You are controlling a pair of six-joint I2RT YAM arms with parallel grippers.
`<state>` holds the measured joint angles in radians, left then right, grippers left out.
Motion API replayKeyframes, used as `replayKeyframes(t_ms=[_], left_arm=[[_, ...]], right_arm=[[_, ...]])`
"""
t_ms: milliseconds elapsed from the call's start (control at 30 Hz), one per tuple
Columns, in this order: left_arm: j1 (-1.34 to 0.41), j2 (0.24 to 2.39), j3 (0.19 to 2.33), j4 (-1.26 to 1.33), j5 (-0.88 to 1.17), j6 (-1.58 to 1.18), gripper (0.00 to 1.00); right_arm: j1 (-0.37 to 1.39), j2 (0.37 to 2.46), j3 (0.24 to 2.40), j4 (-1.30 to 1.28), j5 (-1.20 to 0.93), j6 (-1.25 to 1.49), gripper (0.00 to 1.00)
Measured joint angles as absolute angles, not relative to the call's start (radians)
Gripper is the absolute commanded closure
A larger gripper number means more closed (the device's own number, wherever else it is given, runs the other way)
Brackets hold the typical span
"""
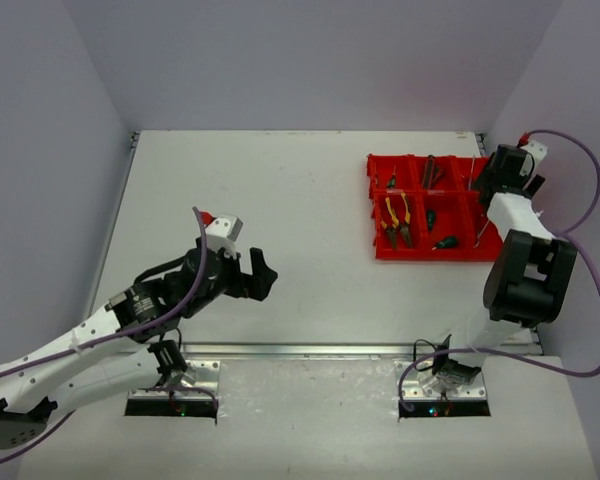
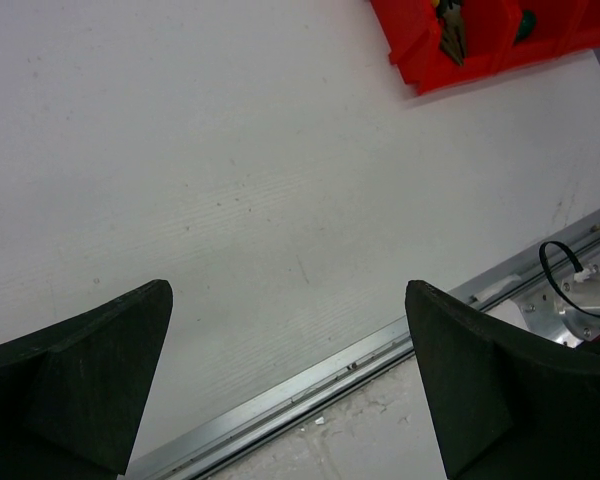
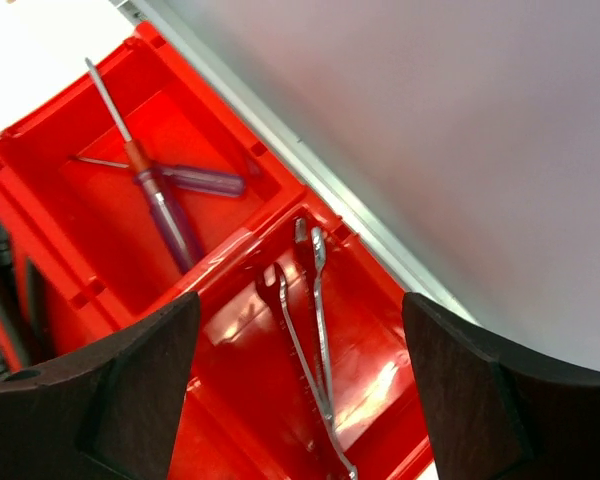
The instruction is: Sort the tools into containers
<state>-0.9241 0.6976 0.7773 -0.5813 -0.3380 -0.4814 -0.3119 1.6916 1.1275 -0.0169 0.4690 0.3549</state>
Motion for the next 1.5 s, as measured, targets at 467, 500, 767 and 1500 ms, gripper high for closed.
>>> replayKeyframes(t_ms=[467,500,767,1500], left_arm=[[-0.923,0.788,0.927,-0.83,-0.727,-0.71,0.0],[-0.916,0.805,0.952,-0.837,-0.76,-0.718,0.0],[-0.44,0.917,1.002,-0.718,-0.608,-0.599,0.0],[-0.375,0.571,0.748,-0.599,-0.588,-0.45,0.0]], right_arm=[[-0.089,1.279,1.086,-0.328,0.131,0.396,0.01],[-0.075,1.222,1.062,-0.345,0.104,0.391,0.01],[-0.039,0.8,0.925,-0.536,-0.021,0.344,0.01],[0.088,0.399,0.69,-0.597,-0.055,0.314,0.01]])
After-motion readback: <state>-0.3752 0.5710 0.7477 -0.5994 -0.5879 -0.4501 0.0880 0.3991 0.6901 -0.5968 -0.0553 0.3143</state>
